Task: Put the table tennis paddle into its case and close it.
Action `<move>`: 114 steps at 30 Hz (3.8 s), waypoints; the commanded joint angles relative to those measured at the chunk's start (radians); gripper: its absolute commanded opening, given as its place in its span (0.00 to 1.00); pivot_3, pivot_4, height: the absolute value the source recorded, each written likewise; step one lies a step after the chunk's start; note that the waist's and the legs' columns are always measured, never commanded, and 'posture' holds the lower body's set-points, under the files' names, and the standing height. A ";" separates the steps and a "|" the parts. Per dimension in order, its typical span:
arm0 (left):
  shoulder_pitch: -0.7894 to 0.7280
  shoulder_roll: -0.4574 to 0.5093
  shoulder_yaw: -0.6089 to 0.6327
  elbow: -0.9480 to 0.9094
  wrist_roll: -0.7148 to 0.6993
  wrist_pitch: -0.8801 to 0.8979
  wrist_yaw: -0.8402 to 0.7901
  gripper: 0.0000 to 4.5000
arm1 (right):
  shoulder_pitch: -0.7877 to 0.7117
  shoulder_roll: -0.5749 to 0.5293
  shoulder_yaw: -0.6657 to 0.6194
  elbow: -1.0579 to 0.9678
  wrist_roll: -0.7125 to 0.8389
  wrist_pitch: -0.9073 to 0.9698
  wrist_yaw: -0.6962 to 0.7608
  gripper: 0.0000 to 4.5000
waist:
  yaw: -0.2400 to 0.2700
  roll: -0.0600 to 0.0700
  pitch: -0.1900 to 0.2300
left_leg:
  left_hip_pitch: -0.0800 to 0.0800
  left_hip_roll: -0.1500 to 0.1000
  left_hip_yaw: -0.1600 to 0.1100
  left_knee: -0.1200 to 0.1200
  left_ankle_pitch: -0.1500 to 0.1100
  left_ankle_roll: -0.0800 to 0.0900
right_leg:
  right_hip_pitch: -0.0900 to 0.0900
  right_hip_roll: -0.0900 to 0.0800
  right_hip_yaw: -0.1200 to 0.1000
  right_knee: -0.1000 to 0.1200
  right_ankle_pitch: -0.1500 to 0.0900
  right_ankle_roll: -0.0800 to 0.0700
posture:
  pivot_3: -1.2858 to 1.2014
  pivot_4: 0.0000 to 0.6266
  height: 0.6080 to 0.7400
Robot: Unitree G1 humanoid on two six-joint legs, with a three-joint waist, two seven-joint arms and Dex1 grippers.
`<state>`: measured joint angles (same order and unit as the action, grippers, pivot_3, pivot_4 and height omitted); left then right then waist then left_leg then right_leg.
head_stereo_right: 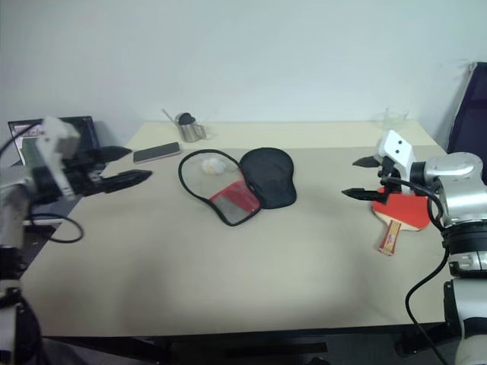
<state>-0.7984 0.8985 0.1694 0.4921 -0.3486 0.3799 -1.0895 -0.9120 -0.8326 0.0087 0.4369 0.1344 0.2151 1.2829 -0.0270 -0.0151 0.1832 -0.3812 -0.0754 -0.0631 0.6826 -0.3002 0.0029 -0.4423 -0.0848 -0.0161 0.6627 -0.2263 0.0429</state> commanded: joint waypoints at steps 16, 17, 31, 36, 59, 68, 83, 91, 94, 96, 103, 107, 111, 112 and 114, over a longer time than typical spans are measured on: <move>-0.016 -0.164 -0.032 -0.052 0.088 0.332 0.360 1.00 | 0.071 -0.101 -0.019 -0.126 0.044 0.114 0.003 0.99 | -0.006 -0.002 0.000 | 0.001 0.000 0.002 0.000 0.000 0.000 | -0.001 0.000 0.003 0.001 0.000 0.000 | 0.52 0.24 1.00; -0.008 -0.161 -0.035 -0.050 0.090 0.340 0.359 1.00 | 0.061 -0.095 -0.013 -0.127 0.045 0.110 0.006 0.99 | -0.007 -0.002 0.000 | 0.001 0.000 0.002 0.000 0.000 0.000 | -0.001 0.000 0.003 0.001 0.000 0.000 | 0.52 0.24 1.00; -0.084 -0.377 0.073 0.097 0.028 0.437 0.577 1.00 | -0.026 -0.064 0.006 -0.037 0.025 0.041 -0.008 0.99 | 0.008 -0.003 0.000 | -0.001 -0.001 0.000 0.002 0.000 0.000 | 0.000 -0.001 0.001 -0.001 0.000 0.001 | 0.52 0.24 1.00; -0.133 -0.422 0.073 0.192 0.034 0.395 0.597 1.00 | -0.021 -0.071 0.002 -0.050 0.029 0.047 -0.006 0.99 | 0.006 -0.003 0.000 | -0.001 -0.001 0.000 0.002 0.000 0.000 | 0.000 -0.001 0.001 0.000 0.000 0.001 | 0.52 0.24 1.00; -0.337 -0.559 0.105 0.544 0.038 0.182 0.629 0.55 | 0.019 -0.106 -0.030 -0.125 0.047 0.090 -0.024 1.00 | 0.003 -0.004 0.001 | -0.001 -0.001 0.001 0.003 0.000 0.000 | 0.000 -0.001 0.001 0.000 0.001 0.001 | 0.52 0.24 1.00; -0.296 -0.556 0.040 0.471 0.056 0.254 0.520 0.01 | 0.040 -0.120 -0.033 -0.144 0.061 0.097 -0.036 1.00 | 0.004 -0.004 0.001 | -0.001 -0.001 0.001 0.003 0.000 0.000 | 0.000 -0.001 0.001 0.000 0.001 0.001 | 0.52 0.24 1.00; -0.147 -0.499 -0.126 0.168 0.036 0.414 0.175 0.01 | 0.063 -0.127 -0.042 -0.164 0.068 0.110 -0.048 1.00 | 0.004 -0.004 0.001 | -0.001 -0.001 0.001 0.003 0.000 0.000 | 0.000 -0.001 0.001 0.000 0.001 0.001 | 0.52 0.24 1.00; -0.073 -0.446 -0.244 0.022 0.050 0.384 -0.009 0.01 | 0.079 -0.138 -0.053 -0.181 0.071 0.121 -0.051 1.00 | 0.003 -0.004 0.001 | -0.001 -0.001 0.001 0.003 0.000 0.000 | 0.000 -0.001 0.002 0.000 0.001 0.001 | 0.52 0.24 1.00; -0.051 -0.425 -0.278 0.005 0.067 0.354 -0.041 0.01 | 0.087 -0.140 -0.059 -0.190 0.071 0.126 -0.052 1.00 | 0.003 -0.004 0.001 | -0.001 -0.001 0.001 0.003 0.000 0.000 | 0.000 -0.001 0.001 0.000 0.001 0.001 | 0.52 0.24 1.00; -0.048 -0.418 -0.289 0.008 0.083 0.335 -0.032 0.01 | 0.094 -0.140 -0.063 -0.195 0.071 0.128 -0.053 1.00 | 0.003 -0.004 0.001 | -0.001 -0.001 0.001 0.003 0.000 0.000 | 0.000 -0.001 0.002 0.000 0.001 0.001 | 0.52 0.24 1.00; -0.090 -0.417 -0.269 0.083 0.102 0.299 0.009 0.01 | 0.100 -0.140 -0.064 -0.205 0.073 0.135 -0.054 1.00 | 0.003 -0.004 0.001 | -0.001 -0.001 0.001 0.003 0.000 0.000 | 0.000 -0.001 0.002 0.001 0.001 0.001 | 0.52 0.24 1.00; -0.100 -0.397 -0.276 0.093 0.116 0.269 -0.006 0.01 | 0.093 -0.135 -0.059 -0.198 0.070 0.134 -0.054 1.00 | 0.002 -0.004 0.001 | -0.001 -0.001 0.001 0.004 0.000 0.000 | 0.001 -0.001 0.002 0.001 0.001 0.001 | 0.52 0.24 1.00; -0.122 -0.384 -0.313 0.150 0.189 0.145 0.012 0.01 | 0.084 -0.127 -0.051 -0.185 0.066 0.128 -0.053 1.00 | 0.002 -0.004 0.001 | -0.001 -0.001 0.001 0.004 0.000 0.000 | 0.000 -0.001 0.002 0.001 0.001 0.001 | 0.52 0.24 1.00; -0.142 -0.390 -0.310 0.182 0.201 0.120 0.029 0.01 | 0.082 -0.125 -0.049 -0.183 0.065 0.127 -0.053 1.00 | 0.002 -0.004 0.001 | -0.001 -0.001 0.001 0.004 0.000 0.000 | 0.001 -0.001 0.002 0.001 0.001 0.001 | 0.52 0.24 1.00; -0.187 -0.406 -0.303 0.249 0.222 0.064 0.064 0.01 | 0.079 -0.120 -0.046 -0.178 0.063 0.124 -0.054 1.00 | 0.003 -0.004 0.001 | -0.001 -0.001 0.001 0.004 0.000 0.000 | 0.001 -0.001 0.001 0.001 0.001 0.001 | 0.52 0.24 1.00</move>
<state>-0.9355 0.4941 -0.1436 0.7206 -0.1499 0.5028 -1.0551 -0.8057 -0.9476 -0.0163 0.2688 0.1811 0.3502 1.2351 -0.0235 -0.0191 0.1838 -0.3824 -0.0761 -0.0624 0.6876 -0.3002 0.0029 -0.4416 -0.0856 -0.0152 0.6635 -0.2256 0.0441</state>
